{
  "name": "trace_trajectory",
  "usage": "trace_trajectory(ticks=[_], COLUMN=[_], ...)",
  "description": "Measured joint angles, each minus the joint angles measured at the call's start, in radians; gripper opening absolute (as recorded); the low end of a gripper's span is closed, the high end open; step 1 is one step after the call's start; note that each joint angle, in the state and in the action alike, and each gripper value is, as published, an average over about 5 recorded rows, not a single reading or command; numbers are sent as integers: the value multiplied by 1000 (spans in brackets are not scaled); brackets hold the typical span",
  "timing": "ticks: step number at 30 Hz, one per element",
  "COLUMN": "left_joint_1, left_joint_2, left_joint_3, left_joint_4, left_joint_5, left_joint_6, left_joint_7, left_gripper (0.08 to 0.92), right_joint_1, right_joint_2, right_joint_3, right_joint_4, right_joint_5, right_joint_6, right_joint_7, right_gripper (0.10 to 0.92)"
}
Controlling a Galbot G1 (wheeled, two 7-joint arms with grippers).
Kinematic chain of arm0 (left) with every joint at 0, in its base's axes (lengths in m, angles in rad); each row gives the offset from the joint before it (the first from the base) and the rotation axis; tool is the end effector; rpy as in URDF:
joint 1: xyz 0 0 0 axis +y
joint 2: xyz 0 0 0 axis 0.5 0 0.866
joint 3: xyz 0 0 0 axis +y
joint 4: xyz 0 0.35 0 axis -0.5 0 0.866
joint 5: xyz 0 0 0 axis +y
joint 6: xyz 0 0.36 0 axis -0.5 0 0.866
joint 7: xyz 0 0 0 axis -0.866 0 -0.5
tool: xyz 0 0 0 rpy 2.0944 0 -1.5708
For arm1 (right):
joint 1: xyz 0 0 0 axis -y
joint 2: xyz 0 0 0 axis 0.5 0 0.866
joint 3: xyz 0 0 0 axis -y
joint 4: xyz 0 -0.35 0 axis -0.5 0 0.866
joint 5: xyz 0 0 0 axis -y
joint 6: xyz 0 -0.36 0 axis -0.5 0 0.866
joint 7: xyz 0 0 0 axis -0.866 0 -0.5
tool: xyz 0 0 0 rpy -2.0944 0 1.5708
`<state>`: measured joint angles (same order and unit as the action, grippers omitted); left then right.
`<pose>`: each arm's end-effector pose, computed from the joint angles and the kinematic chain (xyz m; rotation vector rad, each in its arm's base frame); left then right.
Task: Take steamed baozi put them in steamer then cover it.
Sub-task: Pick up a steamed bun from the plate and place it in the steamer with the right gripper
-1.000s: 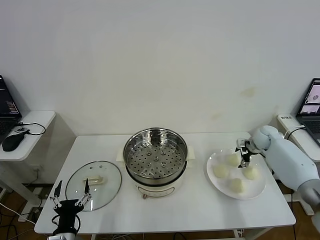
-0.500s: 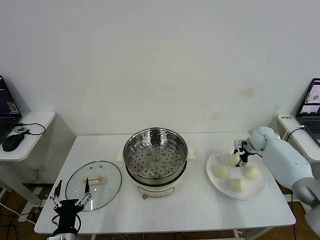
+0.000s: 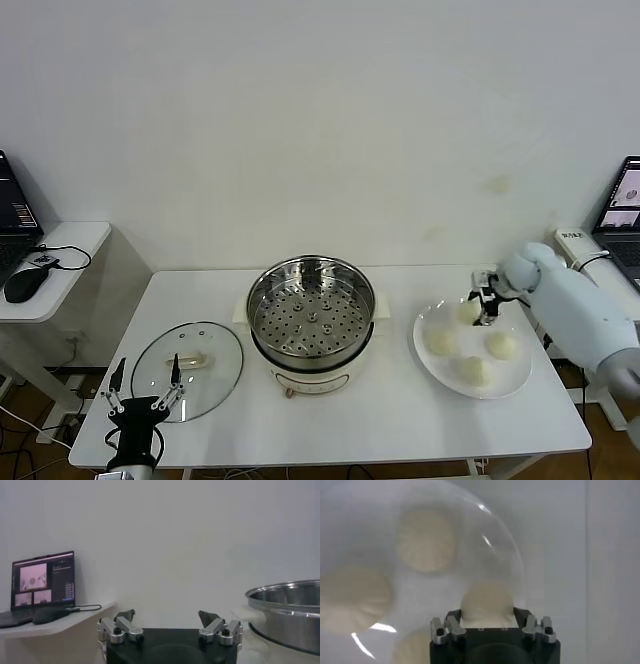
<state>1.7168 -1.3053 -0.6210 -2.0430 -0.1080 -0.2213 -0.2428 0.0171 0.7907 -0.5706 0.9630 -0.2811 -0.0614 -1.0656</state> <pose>0.1437 0.0790 -0.3326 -0.2653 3.0667 0.2404 0.5726 -0.2041 -0.1626 1.0819 -1.5228 1.4829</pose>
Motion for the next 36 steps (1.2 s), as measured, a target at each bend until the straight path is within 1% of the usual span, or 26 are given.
trace_trajectory(ticks=[5,10,15,20,24,28,36], left_joint_1=[-6,-12,-22,-30,-27,-22,-11], left_joint_2=[7,19,28,29,33,33,21], left_joint_3=[9,13,10,6,-4,-16,-34], left_joint_4=[3,6,8,11,9,1,-15], left_joint_5=[-6,-14,-23,-25,-33,-39,-43], left_joint_6=[-1,-2,-1,-2,-2,-2,-2], left_joint_7=[0,0,2,3,3,3,2], left_gripper=[823,823,823,823,823,823,823], right_joint_1=[130,289,424,507,540,549,518], right_joint_2=[-51,-56,-14,73,163,254,393], right_joint_3=[-110,-239,-362,-467,-541,-597,-662], right_joint_4=[107,192,256,285,290,275,202], right_joint_5=[122,246,351,419,438,424,312], right_joint_6=[-8,-6,1,27,68,126,270], right_joint_7=[-6,5,32,74,110,143,207], right_gripper=[670,670,670,671,672,674,679])
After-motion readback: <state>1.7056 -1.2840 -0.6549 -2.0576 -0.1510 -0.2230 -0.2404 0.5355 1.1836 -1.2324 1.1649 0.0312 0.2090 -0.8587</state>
